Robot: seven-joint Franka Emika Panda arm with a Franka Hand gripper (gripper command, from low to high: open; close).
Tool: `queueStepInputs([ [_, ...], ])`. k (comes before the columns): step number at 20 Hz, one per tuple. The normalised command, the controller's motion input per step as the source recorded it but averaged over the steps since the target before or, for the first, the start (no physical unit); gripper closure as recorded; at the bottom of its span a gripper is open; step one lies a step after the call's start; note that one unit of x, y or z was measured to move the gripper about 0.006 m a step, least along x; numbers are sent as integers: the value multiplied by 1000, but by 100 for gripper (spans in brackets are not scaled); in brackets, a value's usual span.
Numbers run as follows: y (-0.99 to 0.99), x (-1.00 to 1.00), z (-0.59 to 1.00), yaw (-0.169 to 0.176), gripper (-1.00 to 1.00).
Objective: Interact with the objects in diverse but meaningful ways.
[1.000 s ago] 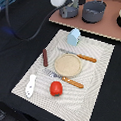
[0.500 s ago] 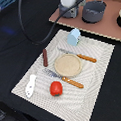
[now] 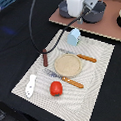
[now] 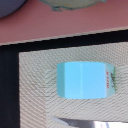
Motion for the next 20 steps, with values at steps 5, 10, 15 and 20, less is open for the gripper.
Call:
queueStepInputs([
  [5,61,-54,-386,9,-100],
  [10,73,-178,-321,10,-100],
  [15,95,-393,-261,23,-100],
  [20,135,-285,-153,19,-100],
])
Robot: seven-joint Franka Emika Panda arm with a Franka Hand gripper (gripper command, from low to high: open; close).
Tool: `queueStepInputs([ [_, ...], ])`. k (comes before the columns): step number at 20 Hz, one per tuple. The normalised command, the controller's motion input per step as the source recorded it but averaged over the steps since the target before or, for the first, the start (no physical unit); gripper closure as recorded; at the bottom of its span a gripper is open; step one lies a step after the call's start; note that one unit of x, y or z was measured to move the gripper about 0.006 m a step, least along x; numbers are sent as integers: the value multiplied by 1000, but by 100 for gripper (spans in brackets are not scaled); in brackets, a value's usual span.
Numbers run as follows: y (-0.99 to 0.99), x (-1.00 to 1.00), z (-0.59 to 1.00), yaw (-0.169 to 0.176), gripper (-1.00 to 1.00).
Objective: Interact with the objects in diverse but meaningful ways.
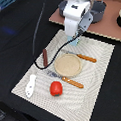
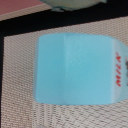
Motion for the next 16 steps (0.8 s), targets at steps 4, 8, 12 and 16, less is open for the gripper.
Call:
queueStepInputs([
  [4,129,-172,-141,10,-100],
  [8,166,-47,-69,5,-100],
  [12,160,53,-53,0,-100],
  [16,138,31,-196,0,-100],
])
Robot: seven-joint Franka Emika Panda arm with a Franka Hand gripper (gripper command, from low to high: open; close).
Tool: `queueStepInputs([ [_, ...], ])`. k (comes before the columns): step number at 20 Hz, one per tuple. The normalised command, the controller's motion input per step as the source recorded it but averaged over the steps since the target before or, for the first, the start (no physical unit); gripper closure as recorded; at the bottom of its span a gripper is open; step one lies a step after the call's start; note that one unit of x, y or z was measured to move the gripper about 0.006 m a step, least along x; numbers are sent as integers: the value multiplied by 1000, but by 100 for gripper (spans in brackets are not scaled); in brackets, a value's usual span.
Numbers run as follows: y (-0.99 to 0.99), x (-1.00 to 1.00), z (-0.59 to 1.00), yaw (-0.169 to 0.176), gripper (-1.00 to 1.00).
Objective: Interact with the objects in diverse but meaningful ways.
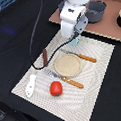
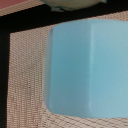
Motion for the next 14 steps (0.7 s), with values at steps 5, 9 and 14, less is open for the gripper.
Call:
queueStepInputs([
  [5,133,38,-252,0,-100],
  [9,109,2,-312,0,-100],
  [14,115,0,-279,0,100],
])
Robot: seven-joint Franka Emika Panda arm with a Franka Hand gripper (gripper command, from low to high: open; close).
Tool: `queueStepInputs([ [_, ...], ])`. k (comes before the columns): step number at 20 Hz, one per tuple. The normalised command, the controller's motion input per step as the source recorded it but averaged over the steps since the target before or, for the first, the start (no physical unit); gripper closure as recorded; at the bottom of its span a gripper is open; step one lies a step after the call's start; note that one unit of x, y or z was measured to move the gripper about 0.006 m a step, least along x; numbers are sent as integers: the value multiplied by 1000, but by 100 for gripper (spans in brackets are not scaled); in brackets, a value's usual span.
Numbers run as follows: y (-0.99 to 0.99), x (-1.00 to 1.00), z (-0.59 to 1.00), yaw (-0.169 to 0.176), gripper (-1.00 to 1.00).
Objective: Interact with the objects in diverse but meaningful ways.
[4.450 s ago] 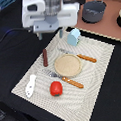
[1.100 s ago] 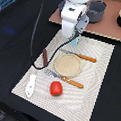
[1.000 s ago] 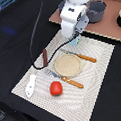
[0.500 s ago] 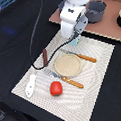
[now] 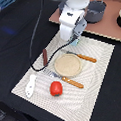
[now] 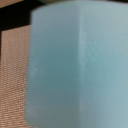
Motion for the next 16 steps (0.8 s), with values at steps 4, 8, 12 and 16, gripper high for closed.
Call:
queueStepInputs([
  [4,129,0,-246,0,100],
  [8,156,11,-199,0,100],
  [12,161,34,-70,0,100],
  [16,11,-121,836,-12,100],
])
